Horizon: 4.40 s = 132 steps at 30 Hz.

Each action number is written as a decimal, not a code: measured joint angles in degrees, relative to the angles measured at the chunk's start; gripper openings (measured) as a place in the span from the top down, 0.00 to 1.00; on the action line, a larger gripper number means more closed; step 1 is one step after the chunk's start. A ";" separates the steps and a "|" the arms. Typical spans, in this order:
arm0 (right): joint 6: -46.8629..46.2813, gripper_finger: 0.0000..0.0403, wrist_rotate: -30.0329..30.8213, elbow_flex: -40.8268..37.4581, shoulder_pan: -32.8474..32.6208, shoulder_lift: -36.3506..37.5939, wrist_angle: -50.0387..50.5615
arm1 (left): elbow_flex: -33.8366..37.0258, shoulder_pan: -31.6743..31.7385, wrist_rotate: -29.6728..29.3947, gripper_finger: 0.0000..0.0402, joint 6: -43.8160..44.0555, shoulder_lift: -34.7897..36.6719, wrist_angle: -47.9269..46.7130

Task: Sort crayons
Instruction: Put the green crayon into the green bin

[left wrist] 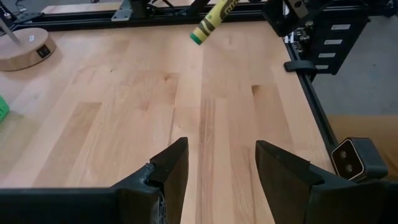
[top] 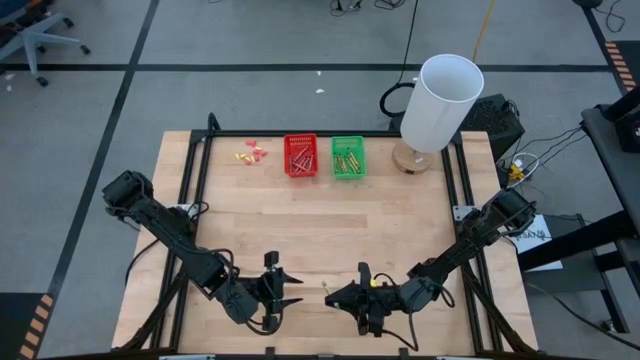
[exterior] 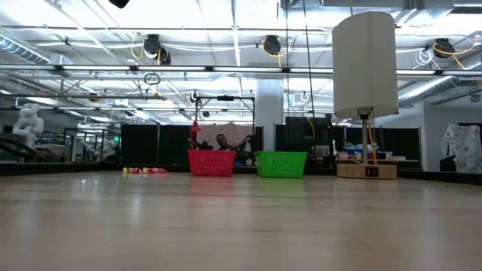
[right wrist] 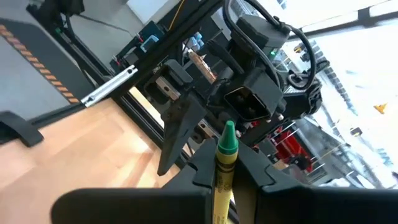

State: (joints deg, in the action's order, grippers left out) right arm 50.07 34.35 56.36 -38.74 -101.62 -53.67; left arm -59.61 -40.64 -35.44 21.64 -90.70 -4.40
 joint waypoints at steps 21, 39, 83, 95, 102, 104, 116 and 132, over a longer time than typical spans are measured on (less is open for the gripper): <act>-27.52 0.96 0.04 0.00 0.00 0.00 0.09 | 0.00 0.13 0.01 0.54 0.08 -0.02 -0.01; -48.92 0.96 0.07 0.00 0.00 -0.02 0.09 | 0.00 0.13 0.02 0.54 0.21 -0.04 -0.01; -56.90 0.96 0.35 0.04 19.65 8.15 23.08 | 0.00 0.43 -20.54 0.54 -9.08 -0.04 -1.10; -55.43 0.96 0.15 0.04 41.01 15.34 43.82 | 0.02 8.35 -21.21 0.54 -8.90 0.26 -2.31; -59.52 0.96 -3.49 0.04 53.44 15.32 48.55 | 0.02 14.87 -14.28 0.54 -9.86 0.26 -2.26; -60.51 0.96 -7.31 0.04 56.43 14.98 48.03 | 0.02 16.53 -12.41 0.54 -10.17 0.26 -2.24; -67.00 0.96 -20.67 0.02 66.80 7.67 47.57 | 0.02 23.01 -5.04 0.54 -10.37 0.26 -2.57; -69.30 0.87 -22.49 0.00 66.90 4.17 48.46 | 0.02 23.02 -4.83 0.54 -10.41 0.28 -2.59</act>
State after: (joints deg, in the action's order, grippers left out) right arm -19.23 11.86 56.36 28.16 -97.45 -5.21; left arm -59.59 -17.63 -40.27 11.22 -90.41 -6.98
